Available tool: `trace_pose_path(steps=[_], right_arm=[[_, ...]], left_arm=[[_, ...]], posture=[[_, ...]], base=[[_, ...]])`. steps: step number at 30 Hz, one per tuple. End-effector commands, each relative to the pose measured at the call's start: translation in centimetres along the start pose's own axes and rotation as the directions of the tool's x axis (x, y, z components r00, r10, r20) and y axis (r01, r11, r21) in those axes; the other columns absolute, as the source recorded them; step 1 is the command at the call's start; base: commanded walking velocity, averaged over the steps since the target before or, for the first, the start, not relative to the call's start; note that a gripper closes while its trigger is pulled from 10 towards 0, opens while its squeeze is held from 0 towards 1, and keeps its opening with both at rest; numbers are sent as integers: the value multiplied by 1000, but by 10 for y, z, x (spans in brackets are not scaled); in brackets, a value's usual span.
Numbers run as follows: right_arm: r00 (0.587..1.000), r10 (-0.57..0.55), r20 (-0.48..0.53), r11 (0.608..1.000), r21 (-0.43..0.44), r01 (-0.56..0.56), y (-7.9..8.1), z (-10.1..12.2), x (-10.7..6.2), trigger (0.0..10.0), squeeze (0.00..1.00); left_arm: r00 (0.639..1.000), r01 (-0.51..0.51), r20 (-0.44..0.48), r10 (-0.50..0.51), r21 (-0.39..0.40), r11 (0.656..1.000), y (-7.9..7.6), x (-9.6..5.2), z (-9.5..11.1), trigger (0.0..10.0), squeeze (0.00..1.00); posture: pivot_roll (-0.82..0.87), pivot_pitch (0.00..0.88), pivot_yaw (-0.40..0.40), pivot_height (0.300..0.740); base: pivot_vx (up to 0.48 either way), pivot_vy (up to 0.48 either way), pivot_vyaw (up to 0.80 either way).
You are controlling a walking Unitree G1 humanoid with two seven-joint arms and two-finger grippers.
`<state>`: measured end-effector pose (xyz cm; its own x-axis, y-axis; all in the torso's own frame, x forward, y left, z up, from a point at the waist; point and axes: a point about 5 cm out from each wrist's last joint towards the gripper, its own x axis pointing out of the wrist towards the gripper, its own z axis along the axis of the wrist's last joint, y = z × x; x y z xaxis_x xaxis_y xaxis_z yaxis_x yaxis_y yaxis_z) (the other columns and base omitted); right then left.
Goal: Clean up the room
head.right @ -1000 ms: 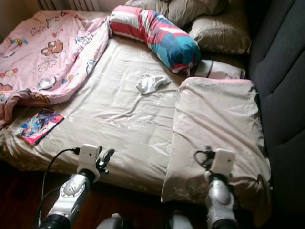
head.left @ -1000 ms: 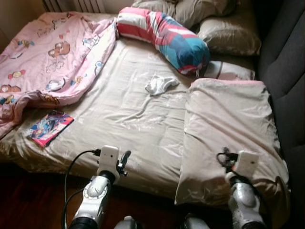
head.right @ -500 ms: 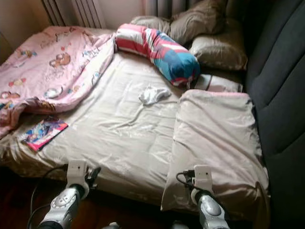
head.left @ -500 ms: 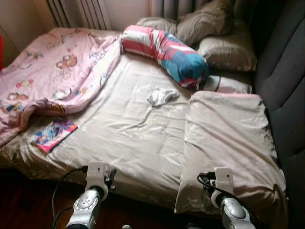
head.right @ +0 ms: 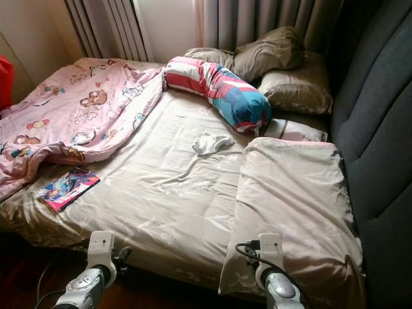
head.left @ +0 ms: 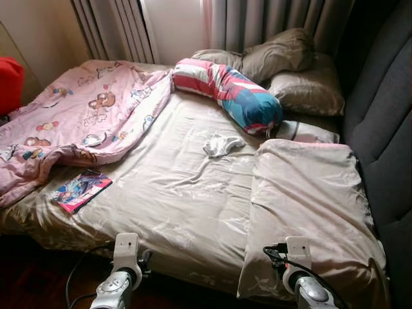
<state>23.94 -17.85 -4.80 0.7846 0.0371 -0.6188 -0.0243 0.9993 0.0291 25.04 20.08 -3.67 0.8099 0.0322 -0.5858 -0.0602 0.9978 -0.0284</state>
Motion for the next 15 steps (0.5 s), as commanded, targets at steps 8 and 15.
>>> trace_pose_path(steps=[8,15], right_arm=[[999,-1,-44,1000,-20,0,-2,-4,0,10000,0],[996,-16,-93,1000,-16,15,-12,-12,-4,10000,0]], left_arm=[[1000,-10,-27,9,-19,1000,-5,4,5,10000,0],[999,-13,-47,13,-18,1000,-6,4,4,10000,0]], posture=[[-55,0,3,690],[-45,0,-5,690]], base=[[0,0,0],[0,0,0]])
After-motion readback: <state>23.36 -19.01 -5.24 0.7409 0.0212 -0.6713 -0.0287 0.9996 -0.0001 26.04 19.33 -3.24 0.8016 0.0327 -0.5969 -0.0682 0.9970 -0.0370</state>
